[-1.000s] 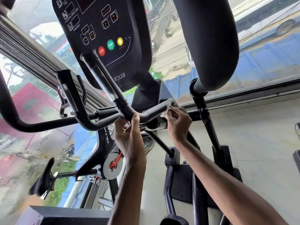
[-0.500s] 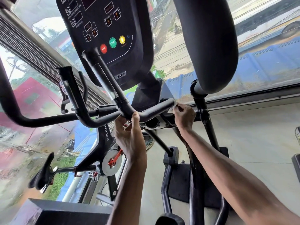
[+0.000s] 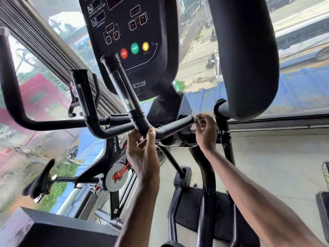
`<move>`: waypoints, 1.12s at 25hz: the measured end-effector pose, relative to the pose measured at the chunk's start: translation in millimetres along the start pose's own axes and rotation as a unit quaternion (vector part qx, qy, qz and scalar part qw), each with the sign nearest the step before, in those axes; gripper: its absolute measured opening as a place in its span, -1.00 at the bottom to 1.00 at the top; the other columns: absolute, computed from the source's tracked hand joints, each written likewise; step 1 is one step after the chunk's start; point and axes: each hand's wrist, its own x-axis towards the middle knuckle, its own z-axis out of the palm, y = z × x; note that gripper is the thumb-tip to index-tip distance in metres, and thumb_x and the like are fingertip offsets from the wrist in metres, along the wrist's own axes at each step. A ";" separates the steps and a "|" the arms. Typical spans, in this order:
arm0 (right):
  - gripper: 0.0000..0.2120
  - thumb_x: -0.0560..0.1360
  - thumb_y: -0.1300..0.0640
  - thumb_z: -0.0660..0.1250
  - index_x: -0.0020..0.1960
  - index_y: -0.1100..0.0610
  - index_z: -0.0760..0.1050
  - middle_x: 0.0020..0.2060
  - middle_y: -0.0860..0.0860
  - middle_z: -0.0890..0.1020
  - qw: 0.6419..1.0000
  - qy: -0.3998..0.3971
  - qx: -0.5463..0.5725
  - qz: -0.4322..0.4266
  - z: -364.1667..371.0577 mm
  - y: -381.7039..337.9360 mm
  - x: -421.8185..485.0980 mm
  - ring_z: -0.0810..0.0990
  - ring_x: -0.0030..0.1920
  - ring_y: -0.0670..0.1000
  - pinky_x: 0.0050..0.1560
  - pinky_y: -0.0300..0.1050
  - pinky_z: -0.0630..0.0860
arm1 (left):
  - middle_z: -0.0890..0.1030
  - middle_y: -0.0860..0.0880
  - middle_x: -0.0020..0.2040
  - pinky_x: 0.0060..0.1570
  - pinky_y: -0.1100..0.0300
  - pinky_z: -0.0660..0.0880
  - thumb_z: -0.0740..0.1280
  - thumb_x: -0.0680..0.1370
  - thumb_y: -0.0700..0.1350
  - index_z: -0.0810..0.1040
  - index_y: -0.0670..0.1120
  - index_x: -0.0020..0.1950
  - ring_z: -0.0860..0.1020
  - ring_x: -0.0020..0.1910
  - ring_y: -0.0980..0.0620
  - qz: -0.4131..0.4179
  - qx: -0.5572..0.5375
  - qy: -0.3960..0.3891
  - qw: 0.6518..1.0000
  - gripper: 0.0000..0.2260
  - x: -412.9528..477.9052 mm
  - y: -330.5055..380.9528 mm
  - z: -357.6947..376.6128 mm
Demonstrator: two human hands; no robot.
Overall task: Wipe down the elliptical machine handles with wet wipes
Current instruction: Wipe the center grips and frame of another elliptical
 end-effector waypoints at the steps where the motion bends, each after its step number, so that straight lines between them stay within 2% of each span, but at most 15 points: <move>1: -0.83 0.61 0.19 0.38 0.17 0.19 0.66 0.07 0.12 0.72 1.000 -0.004 0.002 -0.026 -2.6 1.0 0.0 0.68 0.11 0.17 0.18 0.18 0.58 | 0.65 0.21 -0.12 0.07 -0.14 0.59 0.44 0.53 0.04 0.66 0.04 -0.03 0.58 -0.07 0.19 -0.003 -0.001 -0.002 1.000 -0.89 -0.3 0.1 0.2; 3: -0.79 0.66 0.22 0.31 0.20 0.19 0.67 0.07 0.11 0.73 0.999 -0.030 0.011 -0.042 -6.2 -0.2 0.2 0.67 0.11 0.13 0.20 0.17 0.58 | 0.68 0.14 -0.09 0.08 -0.15 0.59 0.44 0.51 0.07 0.65 0.05 -0.02 0.61 -0.07 0.15 -0.009 -0.006 0.001 1.000 -0.86 -1.1 0.9 1.0; 6: -0.66 0.65 0.26 0.19 0.33 0.21 0.62 0.24 0.13 0.68 0.992 -0.102 0.026 -0.068 -14.1 -6.5 0.5 0.58 0.26 0.02 0.34 0.05 0.52 | 0.68 0.05 -0.08 0.06 -0.19 0.58 0.44 0.50 0.10 0.64 0.04 -0.02 0.62 -0.13 0.12 -0.019 -0.015 0.012 1.000 -0.84 -3.3 2.1 4.0; 9: -0.62 0.66 0.15 0.15 0.37 0.21 0.59 0.33 0.14 0.62 0.983 -0.161 -0.019 -0.083 -12.6 5.2 7.4 0.52 0.37 0.07 0.44 0.03 0.42 | 0.63 0.08 -0.14 0.02 -0.19 0.58 0.41 0.51 0.12 0.61 0.02 -0.03 0.57 -0.15 0.09 -0.025 -0.011 0.021 0.999 -0.81 -6.1 2.9 6.1; 11: -0.61 0.63 0.07 0.16 0.28 0.25 0.62 0.29 0.18 0.64 0.978 -0.200 -0.063 -0.004 -2.3 13.3 22.6 0.54 0.37 0.19 0.46 0.10 0.40 | 0.61 0.12 -0.15 -0.01 -0.13 0.57 0.41 0.54 0.09 0.60 -0.01 -0.02 0.56 -0.16 0.12 -0.031 -0.015 0.019 0.999 -0.82 -7.1 3.6 7.5; 13: -0.70 0.59 0.19 0.24 0.11 0.39 0.63 0.12 0.28 0.68 0.962 -0.235 -0.085 0.107 7.2 13.9 34.9 0.60 0.24 0.29 0.37 0.14 0.44 | 0.62 0.07 -0.12 -0.09 -0.03 0.55 0.42 0.57 0.03 0.60 -0.05 0.00 0.55 -0.19 0.19 -0.033 -0.019 0.019 0.999 -0.85 -7.6 4.5 8.7; 14: -0.72 0.58 0.22 0.26 0.07 0.41 0.63 0.08 0.30 0.68 0.962 -0.232 -0.096 0.110 10.2 15.7 36.5 0.61 0.20 0.32 0.33 0.16 0.45 | 0.62 0.05 -0.10 -0.13 0.05 0.51 0.43 0.59 0.00 0.60 -0.06 0.00 0.55 -0.21 0.24 -0.033 -0.021 0.020 0.999 -0.86 -8.0 5.1 9.0; 15: -0.69 0.58 0.17 0.26 0.10 0.37 0.66 0.09 0.27 0.68 0.969 -0.207 -0.103 0.085 10.0 17.0 34.3 0.62 0.21 0.31 0.33 0.16 0.47 | 0.63 0.04 -0.09 -0.15 0.11 0.48 0.43 0.59 -0.02 0.60 -0.07 0.01 0.54 -0.23 0.29 -0.034 -0.022 0.020 0.999 -0.87 -8.7 6.1 8.6; 17: -0.61 0.58 0.07 0.20 0.23 0.19 0.68 0.19 0.14 0.68 0.984 -0.162 -0.063 -0.044 0.3 20.5 24.9 0.63 0.24 0.23 0.36 0.14 0.51 | 0.64 0.05 -0.10 -0.18 0.20 0.47 0.43 0.59 -0.04 0.60 -0.10 0.00 0.56 -0.23 0.31 -0.032 -0.027 0.015 0.999 -0.87 -9.6 7.3 7.2; 19: -0.60 0.58 0.13 0.16 0.27 0.15 0.67 0.22 0.08 0.69 0.976 -0.155 -0.057 -0.141 -3.8 22.6 29.1 0.62 0.24 0.14 0.37 0.16 0.51 | 0.64 0.02 -0.11 -0.24 0.35 0.46 0.43 0.60 -0.07 0.59 -0.12 -0.02 0.55 -0.26 0.29 -0.028 -0.030 0.012 0.999 -0.87 -9.8 7.7 6.5; 21: -0.58 0.52 0.34 0.20 0.27 0.16 0.67 0.21 0.09 0.70 0.971 -0.160 -0.089 -0.152 -1.6 15.5 39.6 0.56 0.23 0.04 0.35 0.22 0.51 | 0.65 -0.02 -0.08 -0.25 0.42 0.43 0.42 0.60 -0.08 0.60 -0.11 0.00 0.55 -0.24 0.31 -0.025 -0.030 0.010 0.999 -0.89 -8.8 7.3 6.7; 22: -0.54 0.47 0.46 0.24 0.26 0.19 0.68 0.20 0.10 0.70 0.971 -0.165 -0.093 -0.143 -0.3 13.7 41.5 0.54 0.20 0.01 0.37 0.19 0.51 | 0.65 -0.01 -0.07 -0.21 0.37 0.45 0.42 0.60 -0.07 0.60 -0.09 -0.01 0.56 -0.20 0.31 -0.027 -0.033 0.010 0.999 -0.90 -8.5 5.9 6.6; 24: -0.45 0.39 0.61 0.27 0.24 0.22 0.68 0.17 0.11 0.71 0.972 -0.158 -0.079 -0.154 -6.5 12.9 39.6 0.57 0.16 -0.02 0.41 -0.10 0.46 | 0.65 0.06 -0.07 -0.14 0.26 0.45 0.43 0.57 -0.02 0.61 -0.05 -0.03 0.57 -0.14 0.28 -0.028 -0.043 0.008 0.999 -0.89 -7.6 3.0 6.7; 26: -0.41 0.38 0.63 0.30 0.27 0.18 0.67 0.19 0.03 0.70 0.968 -0.156 -0.079 -0.180 -13.0 19.5 33.8 0.61 0.15 -0.06 0.34 -0.32 0.43 | 0.65 0.12 -0.10 -0.13 0.31 0.45 0.41 0.54 0.03 0.62 -0.03 -0.03 0.57 -0.13 0.27 -0.018 -0.046 0.006 0.999 -0.86 -6.0 0.0 6.0; 28: -0.35 0.37 0.61 0.34 0.32 0.10 0.66 0.21 -0.04 0.69 0.964 -0.167 -0.120 -0.170 -10.4 26.9 35.9 0.65 0.13 0.04 0.28 -0.23 0.48 | 0.65 0.16 -0.09 -0.08 0.19 0.53 0.39 0.55 0.03 0.61 0.02 0.00 0.57 -0.13 0.25 -0.012 -0.051 -0.004 0.999 -0.89 -5.0 -3.6 6.2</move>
